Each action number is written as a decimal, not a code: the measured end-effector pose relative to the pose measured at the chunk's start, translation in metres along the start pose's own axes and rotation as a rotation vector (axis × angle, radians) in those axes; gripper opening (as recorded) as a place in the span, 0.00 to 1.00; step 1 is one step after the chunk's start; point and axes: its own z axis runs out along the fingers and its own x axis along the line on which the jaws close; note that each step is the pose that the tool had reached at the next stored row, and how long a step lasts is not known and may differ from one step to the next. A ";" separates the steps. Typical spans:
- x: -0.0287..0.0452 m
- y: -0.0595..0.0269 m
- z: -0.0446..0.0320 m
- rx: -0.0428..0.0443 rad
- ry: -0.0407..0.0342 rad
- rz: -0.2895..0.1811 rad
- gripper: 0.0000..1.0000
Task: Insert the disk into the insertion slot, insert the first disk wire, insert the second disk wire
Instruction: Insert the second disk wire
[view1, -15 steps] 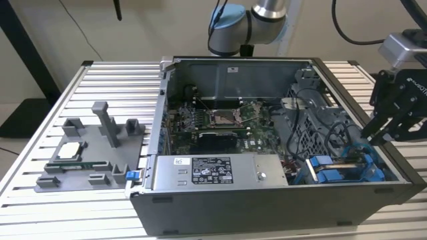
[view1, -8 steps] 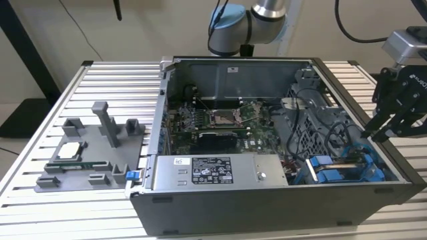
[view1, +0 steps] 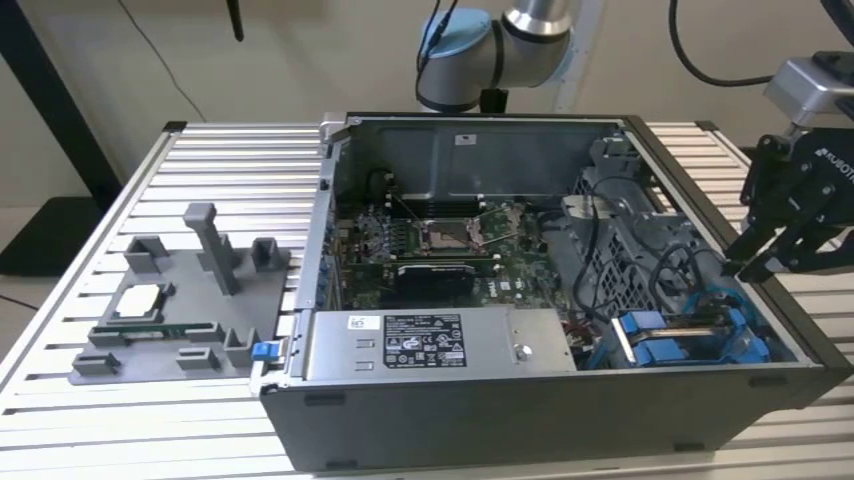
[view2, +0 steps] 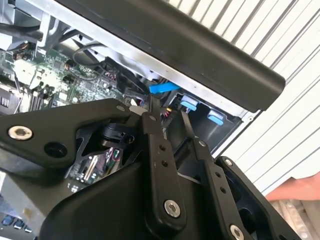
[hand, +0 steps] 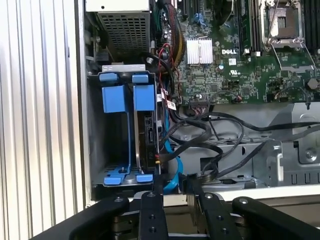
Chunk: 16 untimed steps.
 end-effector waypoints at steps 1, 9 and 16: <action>-0.0007 -0.0002 0.0002 -0.0007 0.0000 0.000 1.00; -0.0018 -0.0025 0.0038 -0.0128 0.0001 0.001 1.00; -0.0016 -0.0031 0.0071 -0.0196 -0.0004 0.001 1.00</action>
